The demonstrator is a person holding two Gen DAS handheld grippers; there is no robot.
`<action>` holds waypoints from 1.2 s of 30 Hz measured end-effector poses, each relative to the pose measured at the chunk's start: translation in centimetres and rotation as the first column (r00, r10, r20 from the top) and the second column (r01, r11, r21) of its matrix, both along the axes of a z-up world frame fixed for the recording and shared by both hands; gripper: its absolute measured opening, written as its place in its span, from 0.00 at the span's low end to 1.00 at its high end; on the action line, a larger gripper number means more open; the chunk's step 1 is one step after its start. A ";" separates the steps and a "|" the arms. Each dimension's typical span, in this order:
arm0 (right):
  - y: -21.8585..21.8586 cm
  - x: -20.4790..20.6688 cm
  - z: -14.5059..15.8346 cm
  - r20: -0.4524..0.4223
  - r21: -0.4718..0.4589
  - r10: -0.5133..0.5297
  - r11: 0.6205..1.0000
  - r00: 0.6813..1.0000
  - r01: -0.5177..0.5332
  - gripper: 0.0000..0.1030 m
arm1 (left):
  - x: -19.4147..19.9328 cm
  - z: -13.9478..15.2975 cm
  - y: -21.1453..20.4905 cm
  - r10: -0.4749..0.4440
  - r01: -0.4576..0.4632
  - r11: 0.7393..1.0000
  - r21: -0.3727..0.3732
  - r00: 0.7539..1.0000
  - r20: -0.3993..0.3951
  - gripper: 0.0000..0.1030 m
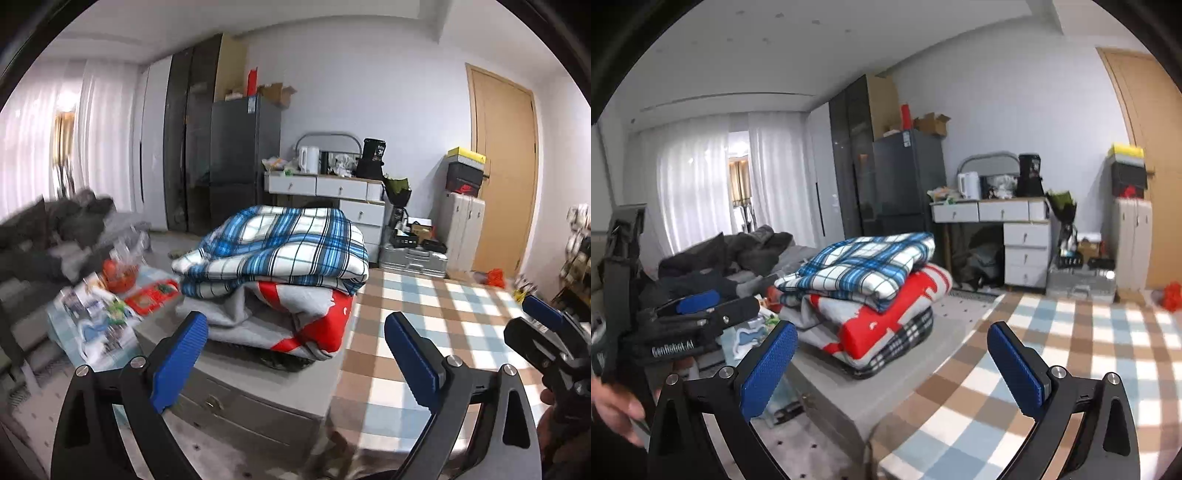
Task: Fold large clothes
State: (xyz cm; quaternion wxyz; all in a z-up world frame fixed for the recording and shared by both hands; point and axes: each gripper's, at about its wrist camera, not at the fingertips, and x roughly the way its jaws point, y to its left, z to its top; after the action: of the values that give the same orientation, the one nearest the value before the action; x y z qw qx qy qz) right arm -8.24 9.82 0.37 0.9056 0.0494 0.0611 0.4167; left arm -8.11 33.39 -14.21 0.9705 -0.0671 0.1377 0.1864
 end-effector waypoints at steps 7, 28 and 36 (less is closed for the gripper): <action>0.2 -0.4 -1.6 0.001 0.004 -0.004 1.000 1.000 0.004 1.00 | 0.1 -0.4 0.3 0.026 -0.027 0.998 0.051 0.999 0.021 0.91; 0.0 -1.8 -1.4 0.016 0.024 0.017 1.000 1.000 -0.018 1.00 | -0.2 -1.4 -1.4 0.026 -0.029 0.998 0.049 0.999 0.046 0.91; -0.4 -1.6 -1.6 -0.007 0.057 0.028 0.998 1.000 -0.028 1.00 | -0.6 -1.4 -1.3 0.012 -0.014 1.000 0.025 0.998 0.065 0.91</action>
State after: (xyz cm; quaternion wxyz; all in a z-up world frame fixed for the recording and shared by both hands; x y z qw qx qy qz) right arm -9.82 9.44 -1.19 0.8977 0.0761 0.0534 0.4307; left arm -8.71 32.13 -15.61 0.9739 -0.0617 0.1033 0.1922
